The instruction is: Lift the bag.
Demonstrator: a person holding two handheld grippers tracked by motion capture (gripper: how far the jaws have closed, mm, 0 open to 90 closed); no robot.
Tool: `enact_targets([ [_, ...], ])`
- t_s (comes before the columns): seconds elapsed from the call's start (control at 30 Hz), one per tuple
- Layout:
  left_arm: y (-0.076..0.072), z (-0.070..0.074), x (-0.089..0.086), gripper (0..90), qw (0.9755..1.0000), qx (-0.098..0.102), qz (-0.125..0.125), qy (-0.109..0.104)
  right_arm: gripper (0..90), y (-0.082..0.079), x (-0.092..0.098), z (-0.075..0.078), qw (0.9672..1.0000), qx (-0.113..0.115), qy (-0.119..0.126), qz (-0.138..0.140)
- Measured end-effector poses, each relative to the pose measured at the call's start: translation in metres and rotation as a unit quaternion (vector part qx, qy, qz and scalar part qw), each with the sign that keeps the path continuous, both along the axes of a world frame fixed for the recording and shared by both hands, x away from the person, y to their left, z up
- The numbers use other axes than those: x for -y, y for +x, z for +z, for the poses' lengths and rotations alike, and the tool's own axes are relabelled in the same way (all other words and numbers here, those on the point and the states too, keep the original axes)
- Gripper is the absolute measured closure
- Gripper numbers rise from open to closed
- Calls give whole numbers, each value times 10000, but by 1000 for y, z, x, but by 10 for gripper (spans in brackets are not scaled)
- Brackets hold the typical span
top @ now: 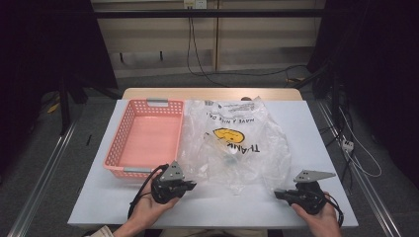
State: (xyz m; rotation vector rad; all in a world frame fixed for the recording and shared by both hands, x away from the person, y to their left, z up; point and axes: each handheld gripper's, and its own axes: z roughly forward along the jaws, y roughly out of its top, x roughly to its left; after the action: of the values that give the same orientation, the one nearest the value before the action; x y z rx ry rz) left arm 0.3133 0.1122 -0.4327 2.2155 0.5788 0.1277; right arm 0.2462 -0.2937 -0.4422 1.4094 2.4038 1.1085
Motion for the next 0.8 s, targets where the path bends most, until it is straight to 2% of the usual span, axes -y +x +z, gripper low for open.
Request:
enact_targets([
  [0.1, 1, 5, -4, 900, 9999, 87, -18, -54, 900, 0, 1, 3, 9998, 131, 156, 37],
  [0.13, 1, 7, -5, 900, 9999, 39, -25, -130, 900, 0, 1, 4, 9997, 168, 196, 41],
  [0.2, 1, 11, -6, 900, 9998, 67, 1, -168, 900, 0, 2, 7, 9994, 228, 247, 36],
  [0.33, -1, 22, -9, 900, 9993, 192, 15, -324, 900, 1, 4, 15, 9985, 356, 409, 1],
  [0.43, 2, 30, -10, 900, 9991, 268, -1, -339, 900, 5, 5, 20, 9977, 450, 514, -10],
  [0.53, 8, 39, -9, 900, 9983, 344, 6, -468, 900, 10, 6, 25, 9971, 509, 558, 2],
  [0.8, 14, 63, -8, 900, 9958, 563, 94, -719, 900, 24, 11, 50, 9927, 918, 771, -95],
])
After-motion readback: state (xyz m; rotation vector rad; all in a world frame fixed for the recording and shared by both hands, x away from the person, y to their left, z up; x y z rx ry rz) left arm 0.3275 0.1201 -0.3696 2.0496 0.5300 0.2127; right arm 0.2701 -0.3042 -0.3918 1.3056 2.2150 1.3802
